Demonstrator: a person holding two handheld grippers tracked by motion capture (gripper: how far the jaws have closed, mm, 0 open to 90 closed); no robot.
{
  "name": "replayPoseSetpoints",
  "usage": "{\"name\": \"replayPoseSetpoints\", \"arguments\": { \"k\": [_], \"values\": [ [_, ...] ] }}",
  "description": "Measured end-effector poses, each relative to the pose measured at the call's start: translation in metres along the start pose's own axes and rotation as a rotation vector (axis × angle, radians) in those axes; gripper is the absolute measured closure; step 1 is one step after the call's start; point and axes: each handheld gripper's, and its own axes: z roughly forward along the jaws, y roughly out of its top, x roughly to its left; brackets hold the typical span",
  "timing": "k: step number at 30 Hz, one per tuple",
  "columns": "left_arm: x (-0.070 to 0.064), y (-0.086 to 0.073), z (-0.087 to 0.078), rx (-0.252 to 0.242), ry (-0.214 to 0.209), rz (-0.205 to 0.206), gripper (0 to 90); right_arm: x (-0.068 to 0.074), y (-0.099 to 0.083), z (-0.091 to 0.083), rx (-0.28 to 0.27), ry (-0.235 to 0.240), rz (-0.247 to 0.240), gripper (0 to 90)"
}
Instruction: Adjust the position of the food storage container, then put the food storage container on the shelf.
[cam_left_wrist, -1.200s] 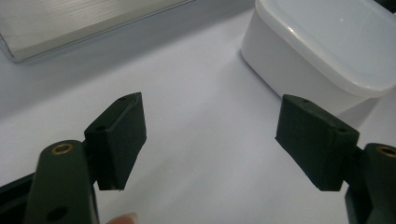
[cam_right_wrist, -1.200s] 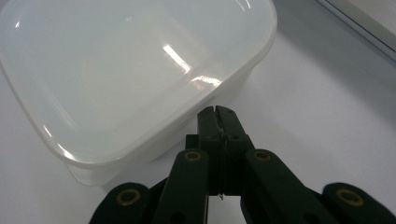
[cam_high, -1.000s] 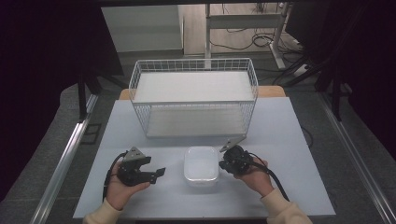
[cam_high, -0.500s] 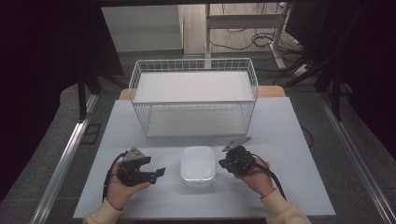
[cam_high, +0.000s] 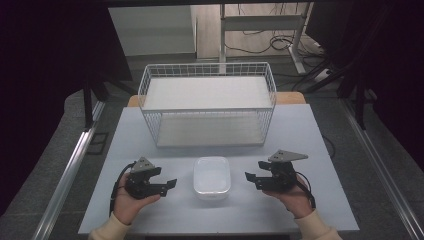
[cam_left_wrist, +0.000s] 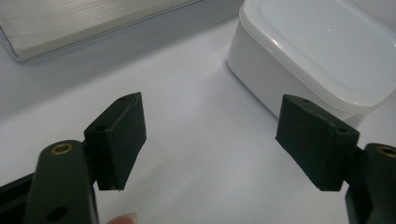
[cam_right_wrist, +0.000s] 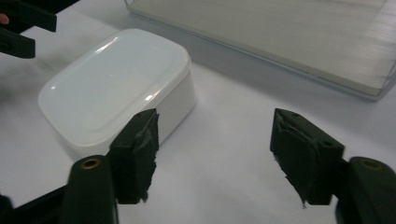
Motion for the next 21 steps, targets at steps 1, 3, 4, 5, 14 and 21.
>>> {"name": "replayPoseSetpoints", "arguments": {
  "k": [1, 3, 4, 5, 14, 21],
  "values": [
    [0.0002, 0.0001, -0.0003, -0.002, 0.001, -0.002, 23.8, 0.0004, -0.0005, 0.0010, -0.002, 0.002, 0.009, 30.5],
    [0.0006, 0.0007, -0.0005, -0.004, 0.001, -0.006, 23.8, 0.0021, -0.0011, 0.0040, -0.002, 0.011, 0.016, 29.2],
    [0.0006, 0.0007, -0.0005, -0.004, 0.001, -0.006, 23.8, 0.0033, -0.0013, 0.0043, -0.003, -0.001, 0.014, 29.3],
    [0.0003, 0.0010, -0.0003, -0.004, 0.000, -0.005, 23.8, 0.0033, -0.0013, 0.0043, -0.003, -0.001, 0.014, 29.3],
    [-0.0011, 0.0021, -0.0019, -0.010, -0.002, -0.006, 23.7, 0.0022, -0.0007, -0.0002, -0.015, -0.010, 0.020, 28.8],
    [-0.0001, 0.0081, -0.0042, -0.026, 0.004, -0.069, 24.3, 0.0083, 0.0040, 0.0005, -0.017, 0.012, 0.052, 27.2]
  ]
}}
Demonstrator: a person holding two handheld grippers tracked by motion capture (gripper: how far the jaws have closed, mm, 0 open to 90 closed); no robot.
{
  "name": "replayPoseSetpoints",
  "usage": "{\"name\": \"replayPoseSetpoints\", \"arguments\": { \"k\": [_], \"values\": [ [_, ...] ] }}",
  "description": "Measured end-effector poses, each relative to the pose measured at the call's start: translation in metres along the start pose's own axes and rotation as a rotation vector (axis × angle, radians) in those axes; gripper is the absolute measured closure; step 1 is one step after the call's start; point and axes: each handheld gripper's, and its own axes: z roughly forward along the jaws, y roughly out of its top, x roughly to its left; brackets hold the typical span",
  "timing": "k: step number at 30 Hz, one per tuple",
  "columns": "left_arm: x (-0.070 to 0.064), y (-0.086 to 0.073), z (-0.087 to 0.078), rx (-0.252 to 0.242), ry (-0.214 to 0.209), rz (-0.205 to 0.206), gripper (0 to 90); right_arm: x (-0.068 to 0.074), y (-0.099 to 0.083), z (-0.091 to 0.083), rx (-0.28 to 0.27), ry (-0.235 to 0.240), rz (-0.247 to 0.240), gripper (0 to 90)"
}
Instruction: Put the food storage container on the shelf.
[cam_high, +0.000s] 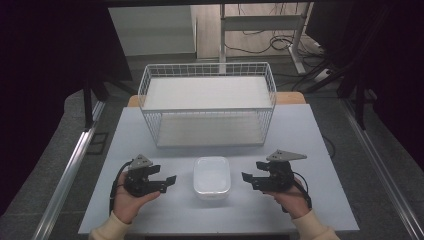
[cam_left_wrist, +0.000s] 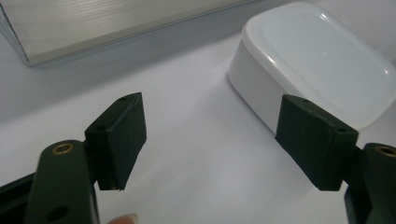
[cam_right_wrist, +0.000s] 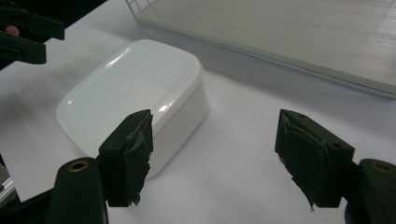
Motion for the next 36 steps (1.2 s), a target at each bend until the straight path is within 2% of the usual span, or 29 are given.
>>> {"name": "replayPoseSetpoints", "arguments": {
  "k": [6, 12, 16, 17, 19, 22, 27, 30, 36],
  "values": [
    [-0.004, 0.008, -0.002, -0.016, -0.013, -0.039, 25.8, 0.004, 0.004, 0.001, -0.006, 0.022, 0.027, 26.0],
    [-0.013, 0.023, -0.007, -0.042, -0.047, -0.044, 27.5, 0.008, 0.014, 0.003, -0.022, 0.041, 0.030, 26.5],
    [-0.017, 0.028, 0.002, -0.021, -0.100, -0.065, 28.6, 0.014, 0.022, 0.010, 0.010, 0.053, 0.042, 27.4],
    [-0.019, 0.032, 0.008, -0.011, -0.131, -0.076, 29.3, 0.015, 0.025, 0.015, 0.020, 0.060, 0.052, 27.6],
    [-0.020, 0.033, 0.011, -0.008, -0.139, -0.078, 29.7, 0.015, 0.026, 0.018, 0.025, 0.065, 0.060, 27.6],
    [-0.021, 0.038, 0.020, 0.004, -0.185, -0.111, 30.5, 0.015, 0.028, 0.027, 0.041, 0.080, 0.086, 27.6],
    [-0.019, 0.041, 0.035, 0.026, -0.234, -0.161, 31.5, 0.015, 0.027, 0.039, 0.058, 0.102, 0.123, 28.3],
    [-0.018, 0.039, 0.044, 0.046, -0.250, -0.185, 31.8, 0.016, 0.025, 0.046, 0.072, 0.112, 0.136, 28.8],
    [-0.015, 0.035, 0.050, 0.069, -0.268, -0.215, 32.1, 0.019, 0.022, 0.053, 0.102, 0.117, 0.147, 28.8]
  ]
}}
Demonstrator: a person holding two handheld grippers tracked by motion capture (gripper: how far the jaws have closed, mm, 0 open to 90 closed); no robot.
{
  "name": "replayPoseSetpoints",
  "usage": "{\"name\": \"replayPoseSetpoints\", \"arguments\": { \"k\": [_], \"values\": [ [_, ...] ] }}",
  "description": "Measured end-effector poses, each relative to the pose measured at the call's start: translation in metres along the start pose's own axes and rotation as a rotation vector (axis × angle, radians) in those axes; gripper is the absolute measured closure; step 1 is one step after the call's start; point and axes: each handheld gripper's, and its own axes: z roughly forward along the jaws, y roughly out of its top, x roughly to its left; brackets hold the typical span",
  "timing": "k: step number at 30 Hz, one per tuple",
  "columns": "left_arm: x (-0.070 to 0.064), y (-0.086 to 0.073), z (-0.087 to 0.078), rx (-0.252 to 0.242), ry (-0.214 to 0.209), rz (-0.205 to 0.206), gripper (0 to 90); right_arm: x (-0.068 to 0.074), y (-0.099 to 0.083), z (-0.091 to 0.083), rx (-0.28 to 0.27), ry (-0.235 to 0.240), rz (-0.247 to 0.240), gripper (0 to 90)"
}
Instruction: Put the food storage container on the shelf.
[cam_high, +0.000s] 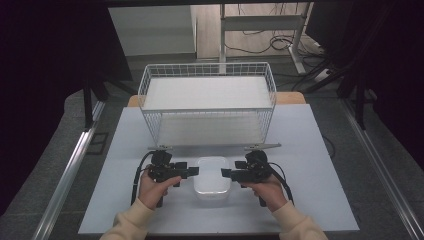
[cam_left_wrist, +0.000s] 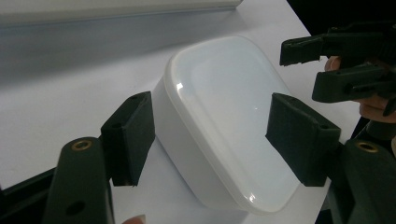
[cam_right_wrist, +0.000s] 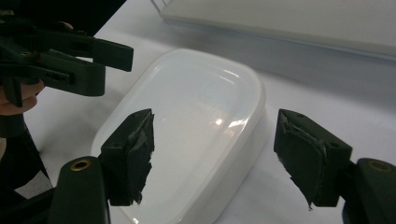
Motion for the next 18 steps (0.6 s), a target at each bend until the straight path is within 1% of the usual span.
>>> {"name": "replayPoseSetpoints", "arguments": {
  "k": [1, 2, 4, 7, 9, 14, 18],
  "values": [
    [0.001, 0.000, 0.001, 0.006, 0.002, 0.003, 32.2, 0.000, -0.001, 0.001, 0.003, 0.003, 0.001, 28.8],
    [0.001, 0.000, 0.002, 0.009, 0.001, -0.001, 32.6, 0.000, -0.002, 0.004, 0.016, 0.005, 0.012, 28.3],
    [0.002, 0.000, 0.004, 0.015, -0.004, -0.005, 32.9, -0.001, -0.002, 0.005, 0.022, 0.003, 0.015, 28.1],
    [0.002, -0.001, 0.008, 0.026, -0.010, -0.014, 33.1, -0.004, -0.005, 0.010, 0.037, 0.006, 0.044, 28.1],
    [0.002, -0.001, 0.011, 0.035, -0.014, -0.019, 33.1, -0.004, -0.005, 0.010, 0.039, 0.008, 0.051, 28.1],
    [0.004, -0.001, 0.016, 0.053, -0.036, -0.042, 33.3, -0.004, -0.006, 0.014, 0.050, 0.014, 0.074, 29.0],
    [0.005, -0.002, 0.020, 0.071, -0.039, -0.059, 33.4, -0.005, -0.008, 0.018, 0.067, 0.012, 0.103, 30.4]
  ]
}}
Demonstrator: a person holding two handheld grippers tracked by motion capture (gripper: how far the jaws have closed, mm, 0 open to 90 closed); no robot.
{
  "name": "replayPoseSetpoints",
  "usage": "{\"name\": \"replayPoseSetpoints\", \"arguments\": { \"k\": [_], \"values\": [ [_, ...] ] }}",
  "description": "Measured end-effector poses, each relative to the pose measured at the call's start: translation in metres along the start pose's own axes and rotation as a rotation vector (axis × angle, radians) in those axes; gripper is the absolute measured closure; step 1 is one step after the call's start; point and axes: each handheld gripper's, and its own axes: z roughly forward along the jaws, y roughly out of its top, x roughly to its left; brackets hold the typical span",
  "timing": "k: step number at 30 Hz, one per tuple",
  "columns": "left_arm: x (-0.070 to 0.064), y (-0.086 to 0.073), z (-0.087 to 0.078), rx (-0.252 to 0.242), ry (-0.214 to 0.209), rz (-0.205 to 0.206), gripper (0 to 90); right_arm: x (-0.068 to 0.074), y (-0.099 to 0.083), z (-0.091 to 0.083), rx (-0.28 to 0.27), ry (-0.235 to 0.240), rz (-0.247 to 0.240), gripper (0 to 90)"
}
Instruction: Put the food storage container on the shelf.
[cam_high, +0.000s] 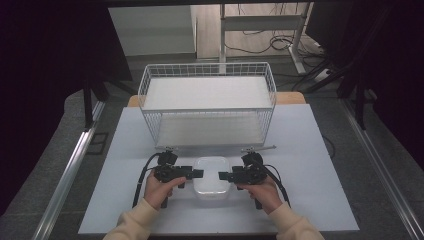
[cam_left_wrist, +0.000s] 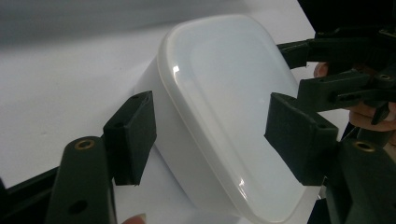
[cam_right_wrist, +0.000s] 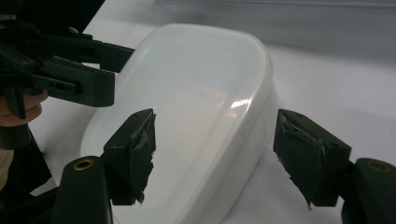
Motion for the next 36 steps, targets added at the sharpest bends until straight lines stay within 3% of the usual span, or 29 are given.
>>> {"name": "replayPoseSetpoints", "arguments": {
  "k": [3, 6, 11, 17, 26, 36],
  "values": [
    [0.000, 0.000, 0.001, 0.011, -0.012, -0.011, 35.6, 0.000, 0.000, 0.001, 0.007, 0.000, 0.015, 35.1],
    [-0.003, -0.001, 0.002, 0.015, 0.003, -0.017, 41.3, 0.001, -0.001, 0.002, 0.009, 0.013, 0.025, 40.5],
    [-0.004, -0.002, -0.001, 0.006, 0.011, -0.022, 47.8, 0.003, -0.002, -0.004, -0.021, -0.016, 0.019, 52.5],
    [-0.001, -0.007, -0.005, -0.034, -0.019, -0.054, 58.9, -0.002, -0.007, -0.010, -0.053, 0.033, 0.091, 61.9],
    [-0.006, -0.011, -0.013, -0.067, -0.016, -0.033, 66.6, -0.005, -0.011, -0.017, -0.074, 0.075, 0.124, 68.8],
    [-0.010, -0.015, -0.020, -0.084, -0.036, -0.013, 71.6, -0.004, -0.017, -0.023, -0.098, 0.092, 0.122, 72.5]
  ]
}}
